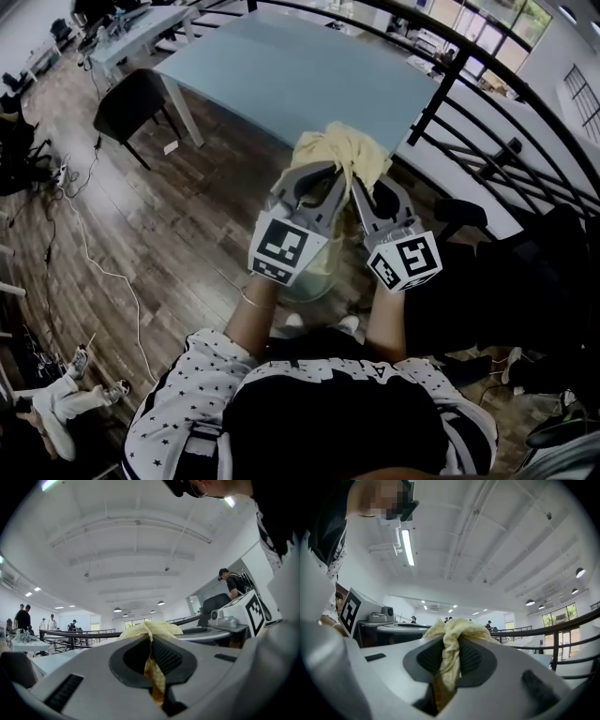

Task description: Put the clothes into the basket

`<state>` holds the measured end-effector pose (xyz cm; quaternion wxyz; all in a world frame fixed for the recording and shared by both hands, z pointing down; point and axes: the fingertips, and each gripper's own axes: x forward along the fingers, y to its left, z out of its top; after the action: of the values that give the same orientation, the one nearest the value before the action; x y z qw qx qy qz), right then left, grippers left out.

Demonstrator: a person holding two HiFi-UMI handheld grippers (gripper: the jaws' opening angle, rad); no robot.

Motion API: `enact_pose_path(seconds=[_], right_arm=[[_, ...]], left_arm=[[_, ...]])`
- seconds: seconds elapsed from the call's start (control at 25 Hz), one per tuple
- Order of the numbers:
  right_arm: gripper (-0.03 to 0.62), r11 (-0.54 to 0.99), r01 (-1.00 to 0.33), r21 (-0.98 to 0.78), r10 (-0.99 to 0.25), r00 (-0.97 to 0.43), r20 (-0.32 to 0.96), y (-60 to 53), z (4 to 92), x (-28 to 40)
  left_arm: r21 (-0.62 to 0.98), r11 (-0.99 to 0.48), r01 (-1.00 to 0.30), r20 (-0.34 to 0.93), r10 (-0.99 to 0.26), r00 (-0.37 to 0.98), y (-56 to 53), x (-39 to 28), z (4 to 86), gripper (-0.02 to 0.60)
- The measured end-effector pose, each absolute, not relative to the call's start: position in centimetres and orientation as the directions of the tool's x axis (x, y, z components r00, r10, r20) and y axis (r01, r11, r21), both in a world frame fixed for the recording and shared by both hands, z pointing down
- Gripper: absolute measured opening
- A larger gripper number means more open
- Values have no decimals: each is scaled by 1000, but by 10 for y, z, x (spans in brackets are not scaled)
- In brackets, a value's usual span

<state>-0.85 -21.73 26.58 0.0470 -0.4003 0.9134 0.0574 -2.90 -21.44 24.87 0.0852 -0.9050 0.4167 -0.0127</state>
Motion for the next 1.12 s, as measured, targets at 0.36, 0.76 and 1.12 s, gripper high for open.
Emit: enact_pose_path(seconds=[0.36,0.76,1.12], right_arm=[[71,748,-659,72,-650,-751,-118,-218,273,-25],[71,780,-624,36,-620,-780,-87,-213,293,-31],[71,794,-608,9,-606,-793,-67,-214,316,-39]], left_arm=[[-171,-551,-817,-44,-824,565,-213,-45,256,26],[-135,-518,-845,-26,-850,526,-208,-51,278,26],[-111,-518,-848,0,-854,521,-208,-59,301,26]])
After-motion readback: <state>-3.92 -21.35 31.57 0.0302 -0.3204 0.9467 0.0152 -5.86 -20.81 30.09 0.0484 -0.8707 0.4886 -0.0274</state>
